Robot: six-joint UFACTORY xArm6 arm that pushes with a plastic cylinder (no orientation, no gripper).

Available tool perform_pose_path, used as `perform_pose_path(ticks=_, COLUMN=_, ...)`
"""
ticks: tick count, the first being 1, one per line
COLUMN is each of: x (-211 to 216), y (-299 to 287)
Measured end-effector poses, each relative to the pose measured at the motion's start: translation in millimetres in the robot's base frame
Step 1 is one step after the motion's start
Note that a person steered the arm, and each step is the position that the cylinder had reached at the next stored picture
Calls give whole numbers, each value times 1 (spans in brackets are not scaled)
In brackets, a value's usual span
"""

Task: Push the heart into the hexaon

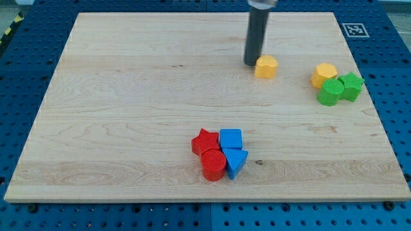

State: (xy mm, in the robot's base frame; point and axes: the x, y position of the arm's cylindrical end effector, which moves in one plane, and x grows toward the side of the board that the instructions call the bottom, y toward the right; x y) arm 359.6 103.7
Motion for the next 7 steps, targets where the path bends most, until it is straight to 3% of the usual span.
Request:
perform_pose_path(ticks=2, x=7, y=36)
perform_pose_path(ticks=3, x=10, y=-8)
perform_pose_path(ticks=4, x=26, y=-16)
perform_pose_path(ticks=6, x=32, y=53)
perform_pose_path(ticks=7, x=43, y=57)
